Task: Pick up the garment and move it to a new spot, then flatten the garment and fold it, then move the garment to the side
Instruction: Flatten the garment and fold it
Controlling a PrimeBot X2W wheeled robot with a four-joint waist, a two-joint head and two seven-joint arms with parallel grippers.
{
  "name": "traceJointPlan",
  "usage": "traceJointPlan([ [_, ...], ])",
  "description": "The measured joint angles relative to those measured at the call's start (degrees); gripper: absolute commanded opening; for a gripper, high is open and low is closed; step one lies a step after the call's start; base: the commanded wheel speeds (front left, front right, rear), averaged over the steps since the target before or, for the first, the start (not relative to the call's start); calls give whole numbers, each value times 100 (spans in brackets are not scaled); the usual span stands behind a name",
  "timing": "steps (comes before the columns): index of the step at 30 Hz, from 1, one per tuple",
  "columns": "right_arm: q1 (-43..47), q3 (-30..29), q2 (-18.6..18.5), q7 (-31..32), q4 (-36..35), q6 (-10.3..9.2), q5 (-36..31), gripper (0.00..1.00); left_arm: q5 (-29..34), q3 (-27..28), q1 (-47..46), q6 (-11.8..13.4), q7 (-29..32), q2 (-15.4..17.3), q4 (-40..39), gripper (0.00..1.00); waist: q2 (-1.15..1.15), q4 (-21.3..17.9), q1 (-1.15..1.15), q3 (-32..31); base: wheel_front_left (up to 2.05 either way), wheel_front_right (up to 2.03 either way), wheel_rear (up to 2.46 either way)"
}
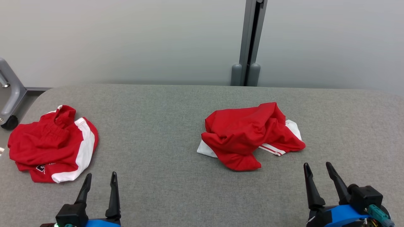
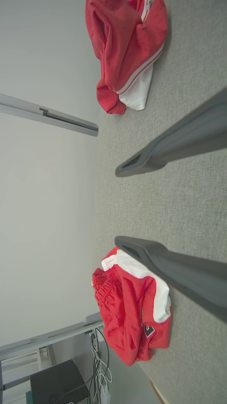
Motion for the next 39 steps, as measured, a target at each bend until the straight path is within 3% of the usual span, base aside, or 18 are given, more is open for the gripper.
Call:
traceJointPlan([
  [14, -60, 14, 1, 1, 85, 0, -18, 100, 181, 246, -31, -119, 0, -129, 49, 100, 0, -41, 0, -46, 0, 0, 0],
  [21, -940, -85, -24, 1, 360, 1, -494, 100, 244, 276, -149, -163, 0, -191, 24, 100, 0, 15, 0, 56, 0, 0, 0],
  [30, -2878, -189, -698, 332, 1994, 1, -743, 100, 355, 153, -586, -207, 0, -314, -111, 100, 0, 127, 1, 603, 0, 0, 0],
  [39, -3505, -254, -1015, 375, 3961, 0, -792, 100, 392, 12, -934, -198, 0, -382, -215, 100, 1, 458, 1, 1112, 0, 0, 0],
])
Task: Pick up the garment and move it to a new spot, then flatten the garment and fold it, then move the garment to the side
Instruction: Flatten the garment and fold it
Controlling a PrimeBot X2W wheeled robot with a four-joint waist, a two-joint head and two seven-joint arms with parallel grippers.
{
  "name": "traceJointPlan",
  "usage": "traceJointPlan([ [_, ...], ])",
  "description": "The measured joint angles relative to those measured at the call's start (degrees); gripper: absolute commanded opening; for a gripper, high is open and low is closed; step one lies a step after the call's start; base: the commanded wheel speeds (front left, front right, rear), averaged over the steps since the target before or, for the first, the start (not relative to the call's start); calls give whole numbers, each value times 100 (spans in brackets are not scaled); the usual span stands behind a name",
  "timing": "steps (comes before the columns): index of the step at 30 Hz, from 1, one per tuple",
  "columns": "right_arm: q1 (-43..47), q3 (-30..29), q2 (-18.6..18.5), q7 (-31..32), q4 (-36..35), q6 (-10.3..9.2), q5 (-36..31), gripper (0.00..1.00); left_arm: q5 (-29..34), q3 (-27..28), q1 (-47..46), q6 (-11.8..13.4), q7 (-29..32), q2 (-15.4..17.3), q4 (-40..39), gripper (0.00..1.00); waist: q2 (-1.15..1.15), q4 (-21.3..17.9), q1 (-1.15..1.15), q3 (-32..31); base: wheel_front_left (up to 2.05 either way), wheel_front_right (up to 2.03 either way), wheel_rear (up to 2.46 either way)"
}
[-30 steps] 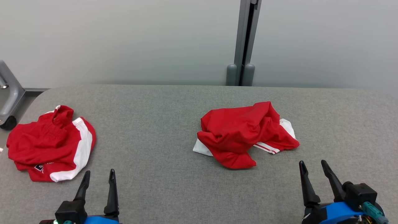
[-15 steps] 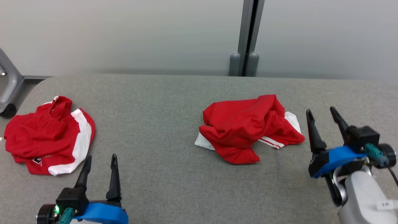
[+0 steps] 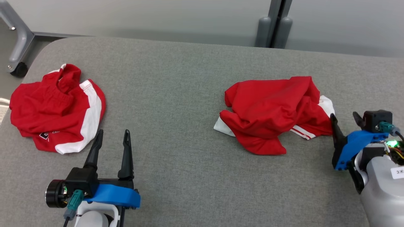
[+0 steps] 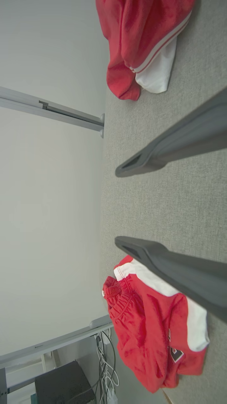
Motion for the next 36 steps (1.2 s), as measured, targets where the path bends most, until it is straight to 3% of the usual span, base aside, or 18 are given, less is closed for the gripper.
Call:
traceJointPlan([
  [8, -116, 73, 222, -148, 926, 0, 90, 100, 1, -7, -53, 41, 0, -12, -30, 100, 0, 125, 0, 190, 0, 0, 0],
  [9, -122, 113, 271, -179, 984, 0, 115, 46, 8, 0, -54, 46, 0, -14, -29, 100, 0, 116, -1, 180, 0, 0, 0],
  [10, -122, 135, 321, -193, 1037, -1, 168, 0, 15, 9, -54, 55, 0, -16, -26, 100, 0, 104, -1, 161, 0, 0, 0],
  [14, -113, 237, 428, -299, 1106, 2, 388, 0, 16, 56, -31, 83, 0, -23, -16, 100, 0, 35, -1, 53, 0, 0, 0],
  [18, -5, 243, 232, -352, 980, 1, 586, 0, 5, 116, 31, 89, -1, -25, -18, 100, 0, -55, -1, -104, 0, 0, 0],
  [30, 913, -235, -1088, -368, -325, 1, 975, 0, 42, 307, 258, 91, 0, -30, -79, 100, 0, -450, -2, -440, 0, 0, 0],
  [36, 1062, -255, -993, -366, -1007, 1, 825, 0, 49, 389, 339, 90, 0, -31, -94, 100, 0, -500, -2, -550, 0, 0, 0],
])
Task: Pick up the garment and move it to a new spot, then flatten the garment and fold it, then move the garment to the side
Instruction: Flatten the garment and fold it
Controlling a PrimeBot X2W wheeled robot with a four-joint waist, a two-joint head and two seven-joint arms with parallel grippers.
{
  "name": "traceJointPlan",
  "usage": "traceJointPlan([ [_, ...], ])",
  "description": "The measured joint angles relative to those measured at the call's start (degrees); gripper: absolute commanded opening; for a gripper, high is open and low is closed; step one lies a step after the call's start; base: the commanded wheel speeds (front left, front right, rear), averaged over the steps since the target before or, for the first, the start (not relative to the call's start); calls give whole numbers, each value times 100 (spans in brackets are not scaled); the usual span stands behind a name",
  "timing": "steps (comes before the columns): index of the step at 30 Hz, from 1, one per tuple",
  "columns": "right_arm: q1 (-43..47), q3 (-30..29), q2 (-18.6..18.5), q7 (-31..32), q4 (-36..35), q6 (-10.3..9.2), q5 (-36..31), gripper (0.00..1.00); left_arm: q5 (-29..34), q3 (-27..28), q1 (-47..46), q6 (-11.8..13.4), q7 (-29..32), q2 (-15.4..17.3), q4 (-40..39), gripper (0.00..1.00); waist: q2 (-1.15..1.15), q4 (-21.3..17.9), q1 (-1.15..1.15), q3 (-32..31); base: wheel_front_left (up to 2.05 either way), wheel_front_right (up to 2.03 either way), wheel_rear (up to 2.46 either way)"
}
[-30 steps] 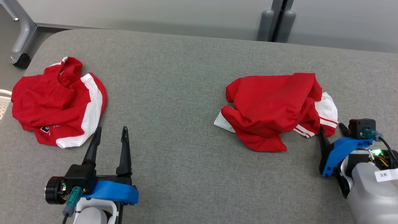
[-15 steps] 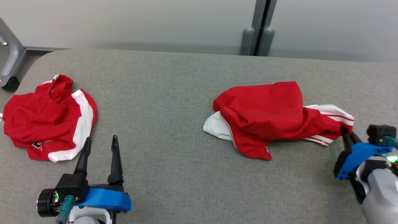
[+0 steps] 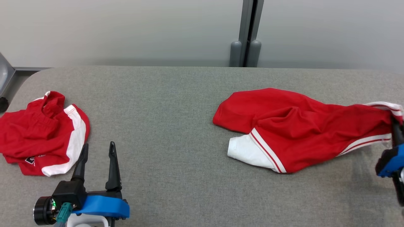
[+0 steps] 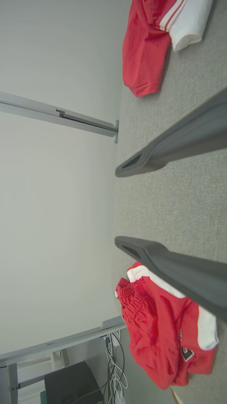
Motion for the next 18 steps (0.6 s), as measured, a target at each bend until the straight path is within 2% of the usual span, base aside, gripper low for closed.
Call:
traceJointPlan([
  [5, -119, 533, 479, 191, -851, 0, -57, 0, -1, 9, 37, -1, -1, -1, -10, 100, -1, 47, 0, -79, 0, 0, 0],
  [10, -495, 1557, 1098, 443, -1555, 0, 30, 0, -24, -13, 39, -8, 0, 0, -12, 100, -1, 168, 0, -96, 0, 0, 0],
  [14, -766, 2298, 1539, 583, -1649, 0, 223, 0, -73, -138, 2, 3, 0, -1, -3, 100, -1, 343, 0, -82, 0, 0, 0],
  [18, -1050, 3017, 1886, 661, -1451, 0, 584, 0, -143, -255, -81, 30, -1, 0, 26, 100, -1, 567, 0, -33, 0, 0, 0],
])
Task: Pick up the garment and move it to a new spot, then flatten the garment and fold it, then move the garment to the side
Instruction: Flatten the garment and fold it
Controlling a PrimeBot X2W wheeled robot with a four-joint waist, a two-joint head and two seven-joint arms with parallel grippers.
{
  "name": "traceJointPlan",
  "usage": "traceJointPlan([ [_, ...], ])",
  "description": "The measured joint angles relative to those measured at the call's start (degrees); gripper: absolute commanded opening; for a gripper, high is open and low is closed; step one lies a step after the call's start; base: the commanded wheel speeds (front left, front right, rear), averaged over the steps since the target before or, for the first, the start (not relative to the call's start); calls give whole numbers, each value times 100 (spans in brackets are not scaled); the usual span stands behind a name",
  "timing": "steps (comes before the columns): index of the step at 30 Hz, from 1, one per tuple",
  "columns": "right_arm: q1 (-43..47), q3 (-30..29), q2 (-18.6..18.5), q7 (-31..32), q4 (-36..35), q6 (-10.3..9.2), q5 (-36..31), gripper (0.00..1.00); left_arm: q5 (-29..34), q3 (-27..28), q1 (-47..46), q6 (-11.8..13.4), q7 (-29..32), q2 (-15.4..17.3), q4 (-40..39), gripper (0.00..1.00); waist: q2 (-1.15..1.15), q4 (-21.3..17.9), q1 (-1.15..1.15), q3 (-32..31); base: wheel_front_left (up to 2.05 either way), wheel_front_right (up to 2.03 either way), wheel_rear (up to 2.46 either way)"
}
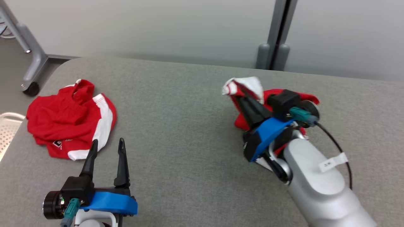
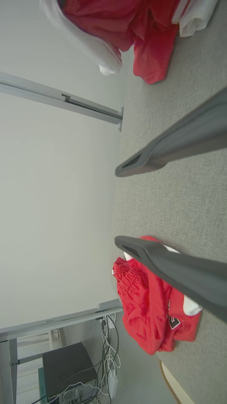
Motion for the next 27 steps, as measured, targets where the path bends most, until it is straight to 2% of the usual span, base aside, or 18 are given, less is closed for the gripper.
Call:
traceJointPlan([
  [4, -281, 628, 94, -40, 353, 0, 275, 0, -54, -60, -67, 23, 0, -1, 38, 100, 0, 204, 0, 89, 0, 0, 0],
  [11, -598, 2180, 129, -314, 416, 0, 1497, 0, -120, -208, -196, 49, 1, -1, 125, 100, 0, 489, 0, 295, 0, 0, 0],
  [12, -633, 2327, 129, -337, 474, 0, 1624, 33, -121, -213, -221, 67, 0, -2, 131, 100, 0, 507, 0, 324, 0, 0, 0],
  [13, -655, 2448, 129, -363, 539, 0, 1722, 89, -126, -218, -252, 70, 1, 0, 135, 100, 0, 516, 0, 349, 0, 0, 0],
  [14, -686, 2550, 127, -408, 606, 0, 1837, 100, -130, -222, -270, 74, 0, 0, 144, 100, 0, 518, 1, 367, 0, 0, 0],
  [20, -852, 2724, 130, -603, 1060, 0, 1964, 100, -119, -180, -269, 112, 1, -1, 183, 100, 0, 353, 0, 328, 0, 0, 0],
  [24, -852, 2153, 125, -657, 1338, 0, 1673, 100, -65, -54, -193, 99, 0, 2, 187, 100, 0, 144, 0, 247, 0, 0, 0],
  [27, -737, 1419, -43, -665, 1055, 0, 1180, 100, -34, 2, -106, 86, 0, -3, 174, 100, 0, -35, 0, 183, 0, 0, 0],
])
